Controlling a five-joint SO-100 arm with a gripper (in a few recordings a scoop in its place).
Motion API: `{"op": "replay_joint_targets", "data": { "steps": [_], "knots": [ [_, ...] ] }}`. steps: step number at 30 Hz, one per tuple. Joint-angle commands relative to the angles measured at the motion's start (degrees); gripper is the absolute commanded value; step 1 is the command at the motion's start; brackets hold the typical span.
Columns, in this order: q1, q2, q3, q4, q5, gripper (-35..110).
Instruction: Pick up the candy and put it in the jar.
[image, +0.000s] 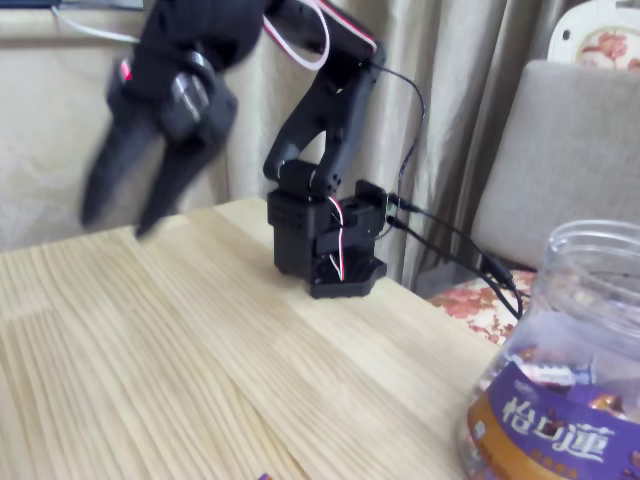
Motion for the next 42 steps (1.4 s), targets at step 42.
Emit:
{"op": "replay_joint_targets", "data": {
  "steps": [42],
  "knots": [
    [-24.7,-23.1,1.1,-21.5,9.8,44]
  ]
}}
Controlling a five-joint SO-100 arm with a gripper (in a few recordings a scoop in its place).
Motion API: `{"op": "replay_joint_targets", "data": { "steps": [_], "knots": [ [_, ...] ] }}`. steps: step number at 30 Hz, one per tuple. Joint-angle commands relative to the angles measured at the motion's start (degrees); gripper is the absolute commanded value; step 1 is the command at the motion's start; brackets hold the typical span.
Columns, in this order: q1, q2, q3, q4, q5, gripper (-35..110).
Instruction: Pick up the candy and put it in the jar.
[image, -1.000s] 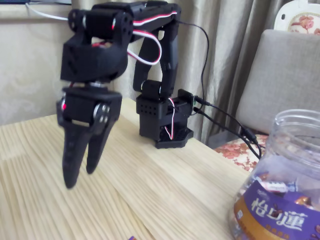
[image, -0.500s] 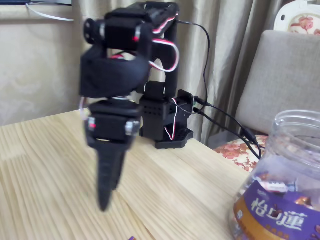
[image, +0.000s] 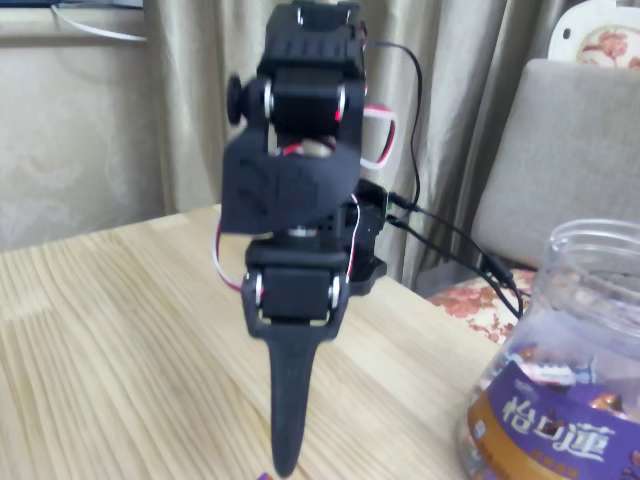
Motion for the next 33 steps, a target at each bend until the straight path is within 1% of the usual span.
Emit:
{"op": "replay_joint_targets", "data": {
  "steps": [1,8,17,26,30,33],
  "knots": [
    [-1.4,1.5,1.7,-4.7,3.4,44],
    [-2.5,-1.8,2.6,-10.4,8.5,45],
    [-2.5,-7.2,5.2,-16.3,12.5,46],
    [-0.8,-5.3,11.5,-21.8,16.3,46],
    [1.1,-4.6,11.5,-22.1,16.2,43],
    [1.8,-4.7,10.6,-21.4,15.9,38]
  ]
}}
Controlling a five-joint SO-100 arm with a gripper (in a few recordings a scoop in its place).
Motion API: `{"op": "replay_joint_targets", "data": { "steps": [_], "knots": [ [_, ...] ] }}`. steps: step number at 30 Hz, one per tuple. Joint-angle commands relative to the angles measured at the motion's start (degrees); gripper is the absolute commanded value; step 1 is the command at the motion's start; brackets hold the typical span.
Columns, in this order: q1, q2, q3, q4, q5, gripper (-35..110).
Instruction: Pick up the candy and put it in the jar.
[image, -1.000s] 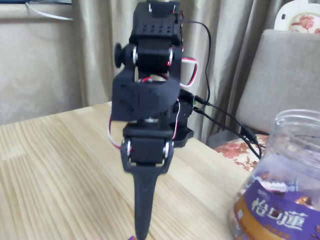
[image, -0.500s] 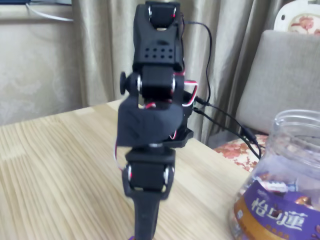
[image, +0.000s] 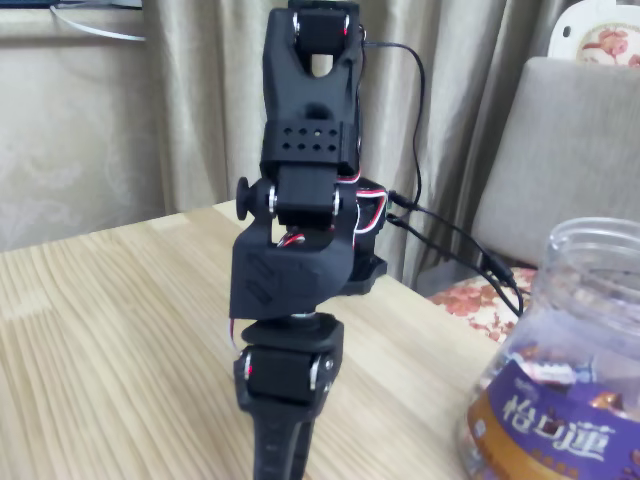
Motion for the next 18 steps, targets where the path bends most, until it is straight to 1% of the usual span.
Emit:
{"op": "replay_joint_targets", "data": {
  "steps": [1,6,9,10,12,18],
  "knots": [
    [0.4,3.3,-1.1,0.5,0.6,37],
    [-0.4,0.5,-4.0,1.3,0.9,27],
    [-1.6,-0.6,-4.7,1.6,1.1,26],
    [-2.0,-1.0,-5.1,1.9,1.2,26],
    [-3.0,-1.8,-6.5,2.8,1.8,34],
    [-5.1,-2.9,-9.1,5.4,1.3,38]
  ]
}}
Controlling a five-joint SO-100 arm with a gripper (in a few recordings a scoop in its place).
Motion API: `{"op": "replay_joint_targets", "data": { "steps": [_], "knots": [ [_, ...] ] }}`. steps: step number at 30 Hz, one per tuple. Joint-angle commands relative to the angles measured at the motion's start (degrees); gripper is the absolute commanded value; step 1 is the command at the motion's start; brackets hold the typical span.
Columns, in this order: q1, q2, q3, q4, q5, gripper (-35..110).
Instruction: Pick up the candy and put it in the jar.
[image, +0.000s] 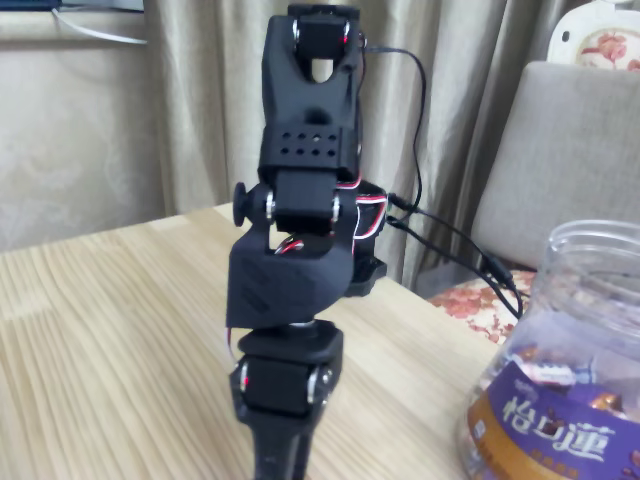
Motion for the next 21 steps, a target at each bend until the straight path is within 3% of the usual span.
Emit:
{"op": "replay_joint_targets", "data": {
  "steps": [1,21],
  "knots": [
    [-1.9,0.7,-3.4,1.6,0.1,38],
    [1.1,-2.3,-4.9,1.5,-3.2,30]
  ]
}}
